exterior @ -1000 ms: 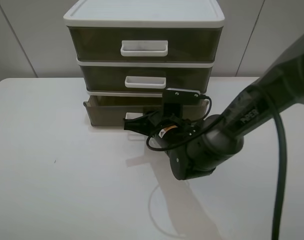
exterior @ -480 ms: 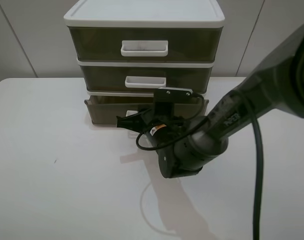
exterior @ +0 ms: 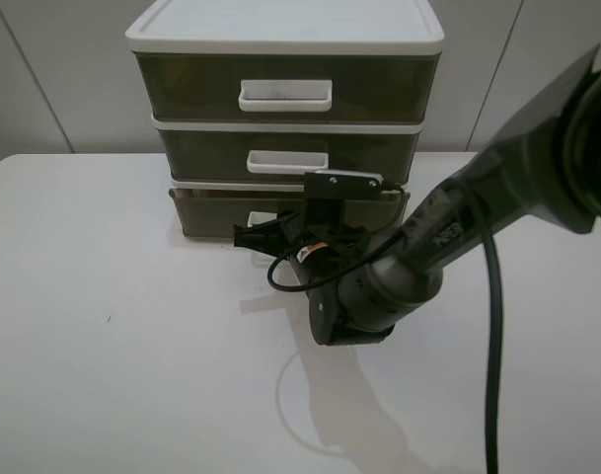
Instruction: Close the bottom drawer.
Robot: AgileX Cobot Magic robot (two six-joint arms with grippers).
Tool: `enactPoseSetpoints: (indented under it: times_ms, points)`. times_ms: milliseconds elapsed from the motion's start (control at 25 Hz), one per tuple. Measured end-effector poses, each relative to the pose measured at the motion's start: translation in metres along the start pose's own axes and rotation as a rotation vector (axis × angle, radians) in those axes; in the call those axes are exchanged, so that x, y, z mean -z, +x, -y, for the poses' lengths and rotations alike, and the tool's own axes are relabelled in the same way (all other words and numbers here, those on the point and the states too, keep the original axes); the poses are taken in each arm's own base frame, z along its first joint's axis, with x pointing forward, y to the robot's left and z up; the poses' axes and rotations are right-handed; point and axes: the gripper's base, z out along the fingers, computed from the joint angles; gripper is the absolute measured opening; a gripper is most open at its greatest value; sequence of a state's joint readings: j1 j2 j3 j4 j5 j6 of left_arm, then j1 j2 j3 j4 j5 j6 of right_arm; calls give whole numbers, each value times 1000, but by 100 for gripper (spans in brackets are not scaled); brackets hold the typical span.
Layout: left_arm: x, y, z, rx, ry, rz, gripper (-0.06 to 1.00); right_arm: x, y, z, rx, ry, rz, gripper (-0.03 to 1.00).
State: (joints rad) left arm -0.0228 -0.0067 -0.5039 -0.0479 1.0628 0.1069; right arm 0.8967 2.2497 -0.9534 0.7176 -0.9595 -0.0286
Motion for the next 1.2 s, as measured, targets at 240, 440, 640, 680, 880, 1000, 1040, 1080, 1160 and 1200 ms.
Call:
enactPoseSetpoints:
  times_ms: [240,440,640,680,880,1000,1040,1080,1160,1200]
  points:
    - [0,0,0,0,0,0,72,-1,-1,2,28,4,2,2]
    - [0,0,0,0,0,0,72,-1,-1,2,60,3,1,2]
    - [0,0,0,0,0,0,72,9,-13,-7,87,-30,8,2]
    - [0,0,0,0,0,0,72,14,-17,-9,94,-40,3,2]
    - [0,0,0,0,0,0,72,42,-31,-7,102,-76,-56,2]
    - [0,0,0,0,0,0,72,63,-40,-4,92,-105,-137,3]
    - [0,0,0,0,0,0,72,71,-44,-2,89,-117,-168,4]
    - [0,0,0,0,0,0,72,78,-48,0,85,-127,-187,7]
    - [0,0,0,0,0,0,72,90,-54,10,91,-130,-248,21]
    - [0,0,0,0,0,0,72,95,-59,18,88,-125,-270,32]
